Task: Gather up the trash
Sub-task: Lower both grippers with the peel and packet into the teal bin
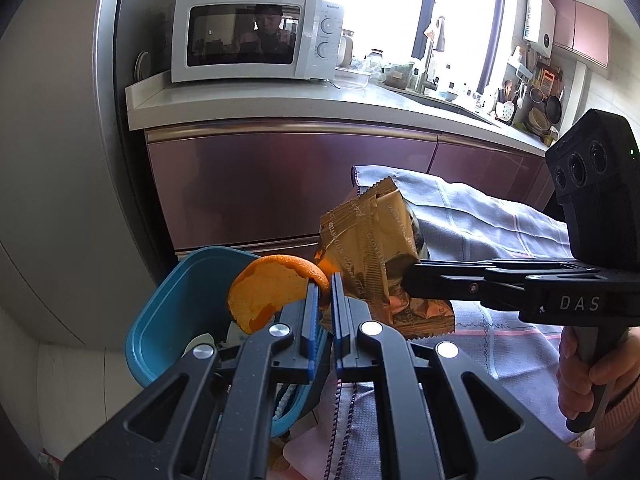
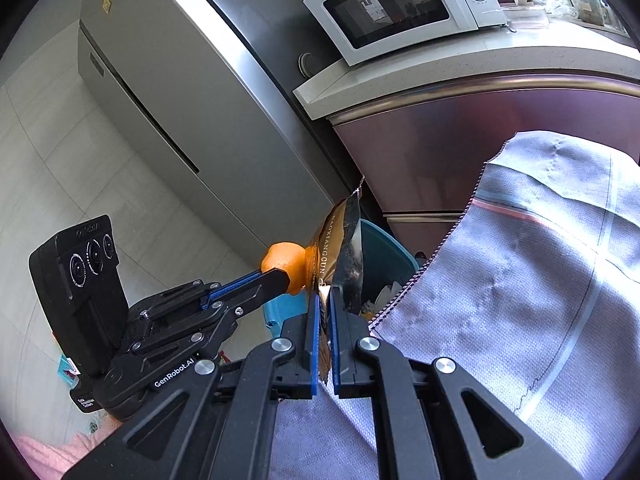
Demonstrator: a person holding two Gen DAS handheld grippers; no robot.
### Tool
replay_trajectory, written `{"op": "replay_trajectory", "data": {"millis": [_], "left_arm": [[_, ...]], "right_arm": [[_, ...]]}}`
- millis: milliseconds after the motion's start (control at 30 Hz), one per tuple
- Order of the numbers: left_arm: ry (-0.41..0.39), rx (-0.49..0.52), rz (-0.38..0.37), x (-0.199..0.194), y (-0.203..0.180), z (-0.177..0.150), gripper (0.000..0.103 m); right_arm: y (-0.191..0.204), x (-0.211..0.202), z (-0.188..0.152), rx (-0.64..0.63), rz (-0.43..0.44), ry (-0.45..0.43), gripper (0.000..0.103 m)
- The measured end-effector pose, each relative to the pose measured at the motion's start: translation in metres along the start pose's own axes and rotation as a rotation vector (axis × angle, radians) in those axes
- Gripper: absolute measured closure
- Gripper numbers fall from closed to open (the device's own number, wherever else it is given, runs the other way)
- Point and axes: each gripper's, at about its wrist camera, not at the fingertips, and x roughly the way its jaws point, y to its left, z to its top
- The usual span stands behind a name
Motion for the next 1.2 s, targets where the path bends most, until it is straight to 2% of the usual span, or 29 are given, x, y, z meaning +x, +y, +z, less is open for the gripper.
{"op": "replay_trajectory", "data": {"millis": [1200], "left_arm": [[0.041,-0.073,0.053,0.027,0.026,-0.010,0.097]], "right_arm": [[0.002,0.057,0.012,-0.007,-0.022,0.092,0.099]]}}
